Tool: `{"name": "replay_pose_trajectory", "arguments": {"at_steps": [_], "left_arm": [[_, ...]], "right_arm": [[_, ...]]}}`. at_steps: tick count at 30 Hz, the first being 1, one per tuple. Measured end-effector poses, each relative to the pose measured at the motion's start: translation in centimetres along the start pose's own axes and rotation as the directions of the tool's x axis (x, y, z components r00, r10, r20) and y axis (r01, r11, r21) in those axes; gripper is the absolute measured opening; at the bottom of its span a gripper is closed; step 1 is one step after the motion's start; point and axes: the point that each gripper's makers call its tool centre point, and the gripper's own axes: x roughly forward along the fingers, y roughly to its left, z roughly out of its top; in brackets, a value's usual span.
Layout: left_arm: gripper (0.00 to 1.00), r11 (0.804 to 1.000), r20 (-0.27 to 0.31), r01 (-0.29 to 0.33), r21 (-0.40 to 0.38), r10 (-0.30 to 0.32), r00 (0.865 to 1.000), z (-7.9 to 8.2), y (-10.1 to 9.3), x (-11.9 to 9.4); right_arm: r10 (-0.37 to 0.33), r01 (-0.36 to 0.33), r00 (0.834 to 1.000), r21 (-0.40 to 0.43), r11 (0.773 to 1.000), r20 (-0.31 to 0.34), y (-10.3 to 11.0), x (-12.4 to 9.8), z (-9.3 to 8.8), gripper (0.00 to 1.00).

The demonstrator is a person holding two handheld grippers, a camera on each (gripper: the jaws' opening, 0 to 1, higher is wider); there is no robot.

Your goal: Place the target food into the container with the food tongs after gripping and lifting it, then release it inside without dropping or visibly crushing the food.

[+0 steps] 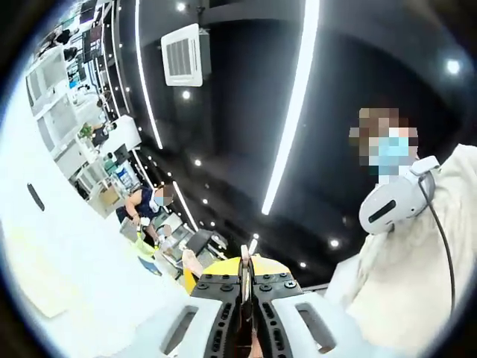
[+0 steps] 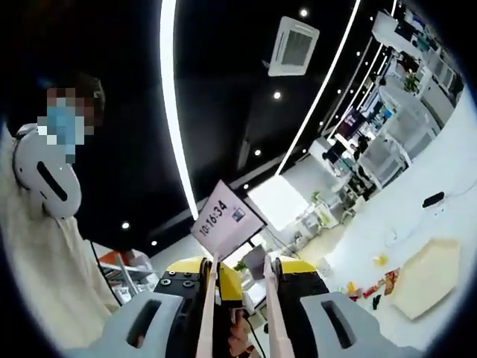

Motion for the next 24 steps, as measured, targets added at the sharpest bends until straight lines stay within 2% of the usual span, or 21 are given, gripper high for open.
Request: {"name": "replay_pose_trajectory", "arguments": {"at_steps": [4, 7, 12, 14, 16, 18, 20, 21, 24], "left_arm": [[0.00, 1.000, -0.006, 0.007, -0.007, -0.007, 1.000, -0.2, -0.1, 0.0], [0.00, 1.000, -0.003, 0.012, -0.019, -0.012, 1.000, -0.4, -0.2, -0.1], [0.00, 0.999, -0.008, 0.007, -0.044, -0.007, 1.000, -0.9, -0.3, -0.5], [0.00, 0.999, -0.003, 0.009, -0.047, -0.009, 1.000, -0.9, -0.5, -0.8], [0.00, 0.999, 0.001, 0.017, -0.049, -0.017, 1.000, -0.7, -0.8, -0.8], [0.00, 0.998, 0.001, 0.027, -0.052, -0.027, 1.000, -0.5, -1.0, -0.8], [0.00, 0.998, -0.001, 0.044, -0.056, -0.044, 0.999, -0.5, -1.4, -0.8], [0.00, 0.998, -0.004, 0.042, -0.053, -0.042, 0.999, -0.5, -1.5, -0.6], [0.00, 0.996, -0.023, 0.062, -0.069, -0.063, 0.998, -0.8, -2.0, -0.6]], "right_arm": [[0.012, -0.012, 1.000, 0.022, 1.000, -0.003, 0.4, -0.2, -0.2, 0.33], [0.014, -0.014, 1.000, 0.000, 1.000, 0.000, 0.6, -0.3, -0.2, 0.32], [0.012, -0.010, 0.999, 0.036, 0.999, -0.045, 0.7, -0.5, -0.8, 0.31], [0.029, -0.030, 0.998, -0.033, 0.999, -0.050, 1.2, -0.3, -0.8, 0.30], [0.036, -0.037, 0.998, -0.021, 0.999, -0.053, 1.6, -0.1, -0.9, 0.30], [0.052, -0.054, 0.998, -0.063, 0.997, -0.038, 2.0, 0.0, -0.8, 0.29], [0.065, -0.066, 0.997, -0.042, 0.997, -0.035, 2.3, -0.1, -0.8, 0.29], [0.059, -0.058, 0.998, 0.018, 0.998, -0.031, 2.4, -0.1, -0.8, 0.29], [0.057, -0.057, 0.998, -0.001, 0.998, -0.022, 2.3, -0.3, -0.6, 0.27]]}}
